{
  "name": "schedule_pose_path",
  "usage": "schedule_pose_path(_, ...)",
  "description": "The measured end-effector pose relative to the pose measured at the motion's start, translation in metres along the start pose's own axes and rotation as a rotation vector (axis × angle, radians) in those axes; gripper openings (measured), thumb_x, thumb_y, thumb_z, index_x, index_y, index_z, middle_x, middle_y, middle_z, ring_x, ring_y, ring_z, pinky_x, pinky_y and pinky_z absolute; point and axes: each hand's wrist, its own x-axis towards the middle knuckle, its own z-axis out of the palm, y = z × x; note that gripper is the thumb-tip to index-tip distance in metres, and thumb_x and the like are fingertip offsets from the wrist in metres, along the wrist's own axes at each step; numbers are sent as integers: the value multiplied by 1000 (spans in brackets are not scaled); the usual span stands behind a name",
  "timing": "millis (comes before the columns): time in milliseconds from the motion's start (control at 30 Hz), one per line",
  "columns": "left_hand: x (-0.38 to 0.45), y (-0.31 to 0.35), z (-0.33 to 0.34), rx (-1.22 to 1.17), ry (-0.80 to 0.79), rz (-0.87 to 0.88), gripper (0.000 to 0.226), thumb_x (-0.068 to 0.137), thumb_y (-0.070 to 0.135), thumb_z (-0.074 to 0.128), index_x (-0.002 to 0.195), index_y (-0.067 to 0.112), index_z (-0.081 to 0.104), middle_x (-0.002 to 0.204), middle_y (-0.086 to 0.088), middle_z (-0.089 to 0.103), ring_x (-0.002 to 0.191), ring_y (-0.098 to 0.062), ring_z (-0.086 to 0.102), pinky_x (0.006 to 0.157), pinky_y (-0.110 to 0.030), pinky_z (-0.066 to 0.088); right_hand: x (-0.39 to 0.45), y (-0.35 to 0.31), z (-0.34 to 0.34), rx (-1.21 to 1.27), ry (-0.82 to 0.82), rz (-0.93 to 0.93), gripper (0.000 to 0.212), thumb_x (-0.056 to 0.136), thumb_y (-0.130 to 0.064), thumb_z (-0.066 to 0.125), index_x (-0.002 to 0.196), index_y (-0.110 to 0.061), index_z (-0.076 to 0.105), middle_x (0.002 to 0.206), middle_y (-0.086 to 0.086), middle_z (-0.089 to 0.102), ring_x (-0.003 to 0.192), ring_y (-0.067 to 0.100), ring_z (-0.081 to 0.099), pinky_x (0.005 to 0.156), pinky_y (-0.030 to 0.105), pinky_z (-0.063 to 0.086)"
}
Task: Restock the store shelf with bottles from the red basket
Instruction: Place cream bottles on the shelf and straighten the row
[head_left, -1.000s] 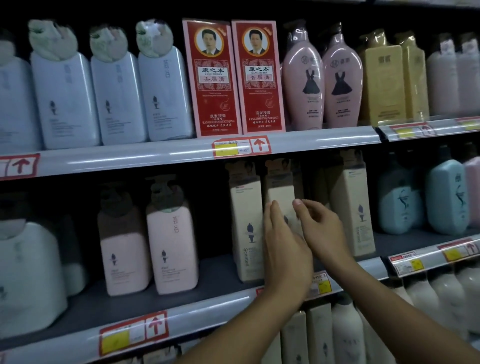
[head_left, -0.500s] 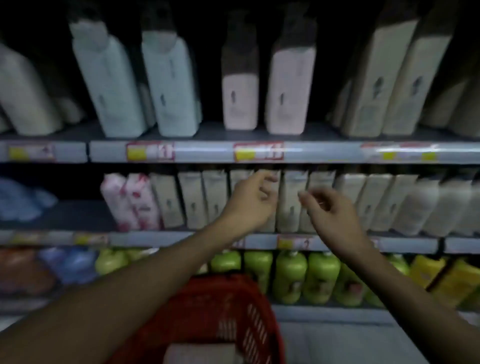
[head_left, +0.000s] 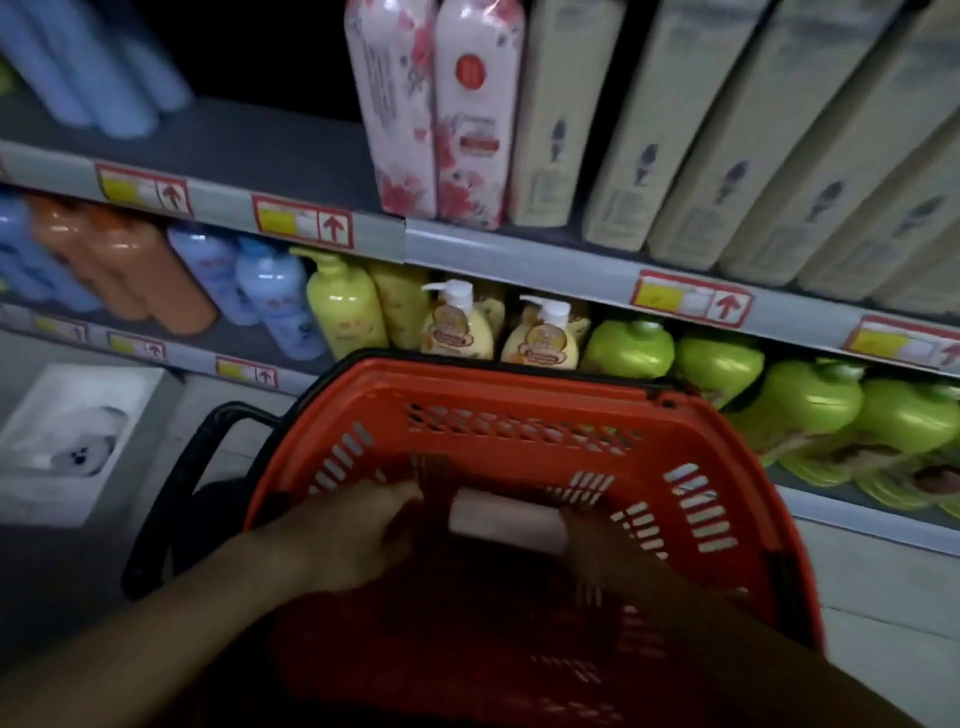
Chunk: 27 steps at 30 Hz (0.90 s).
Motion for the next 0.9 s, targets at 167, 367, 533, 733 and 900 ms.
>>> schedule_pose_path(167,15,5,6,47,-24,55,35,90,32,64,123,28,52,119,4,66,110,-16,64,85,-21,45,49,11,35,-302,100,17,55,101,-32,44,151,-11,37,150,10,48,141,35,38,112,45,33)
schedule_pose_path(367,35,32,12,138,-10,138,55,88,29,66,138,21,44,142,-1,54,130,-23,53,104,-35,44,50,2,27,-122,58,-29,37,93,-25,58,128,-12,57,123,13,65,109,33,63,90,41,52)
schedule_pose_path(533,47,48,22,234,-84,177,74,87,21,68,151,20,31,151,-3,40,139,-24,39,114,-37,35,17,-30,-28,106,-162,-20,43,83,-55,66,95,-14,71,99,6,72,89,22,70,73,27,51)
schedule_pose_path(733,47,61,28,313,44,341,93,68,35,83,147,24,35,142,5,47,129,-18,44,108,-25,30,-63,-46,-104,833,-448,150,33,75,-54,70,84,-22,71,78,4,71,59,14,67,56,25,53)
schedule_pose_path(900,21,82,-20,-290,349,428,83,49,21,99,125,24,65,116,18,66,109,-5,62,92,-18,45,-144,-11,-163,1483,-310,-83,61,87,-68,55,101,-12,76,90,14,73,75,25,68,73,37,54)
